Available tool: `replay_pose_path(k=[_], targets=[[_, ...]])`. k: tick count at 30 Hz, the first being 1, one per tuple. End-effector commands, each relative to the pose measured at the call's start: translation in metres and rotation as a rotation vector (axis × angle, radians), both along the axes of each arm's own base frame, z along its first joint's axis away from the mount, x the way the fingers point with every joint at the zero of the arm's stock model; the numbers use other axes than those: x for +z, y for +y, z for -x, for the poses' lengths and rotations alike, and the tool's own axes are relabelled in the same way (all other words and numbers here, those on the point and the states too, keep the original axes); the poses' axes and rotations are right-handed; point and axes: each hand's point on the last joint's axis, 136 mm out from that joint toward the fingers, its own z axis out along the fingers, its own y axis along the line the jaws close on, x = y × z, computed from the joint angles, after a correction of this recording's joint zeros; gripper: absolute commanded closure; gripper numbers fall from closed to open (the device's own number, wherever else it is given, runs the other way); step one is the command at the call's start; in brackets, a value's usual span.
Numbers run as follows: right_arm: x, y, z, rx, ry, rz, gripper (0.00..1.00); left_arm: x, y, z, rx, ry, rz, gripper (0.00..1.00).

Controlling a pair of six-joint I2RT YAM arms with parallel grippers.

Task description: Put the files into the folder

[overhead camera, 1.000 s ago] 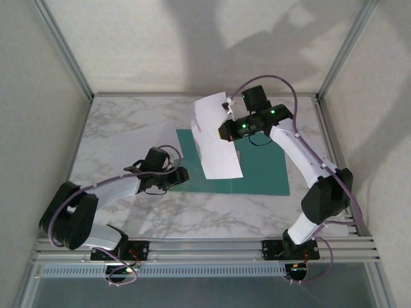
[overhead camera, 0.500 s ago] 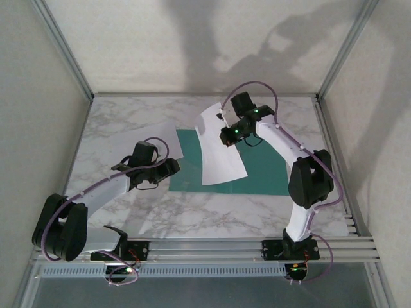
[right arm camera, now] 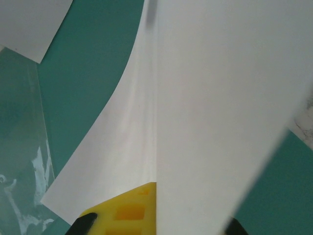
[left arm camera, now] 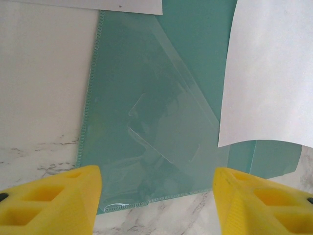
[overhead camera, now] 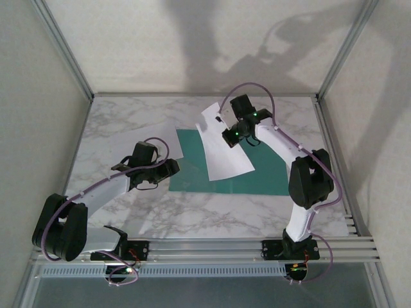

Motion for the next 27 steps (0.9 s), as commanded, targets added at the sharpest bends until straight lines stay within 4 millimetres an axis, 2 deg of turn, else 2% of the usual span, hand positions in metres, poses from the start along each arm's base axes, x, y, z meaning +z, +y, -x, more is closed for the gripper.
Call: replay_pose_path(k=[1,9,16,23,27], targets=[[0.024,0.002,-0.001,0.039,-0.096,-0.010,1.00,-0.002,0.006,0.003,0.003,0.007,-0.017,0.38],[0.036,-0.003,0.000,0.043,-0.119,-0.038,1.00,0.001,0.004,0.004,0.005,-0.001,0.002,0.38],[0.024,-0.007,0.004,0.037,-0.085,-0.028,1.00,0.001,0.004,0.004,0.009,-0.004,0.008,0.38],[0.030,-0.003,0.011,0.056,-0.112,-0.077,1.00,0.001,0.004,0.005,0.009,-0.003,0.011,0.38],[0.029,-0.012,0.010,0.046,-0.127,-0.056,1.00,0.001,0.004,0.006,0.012,-0.003,0.012,0.38]])
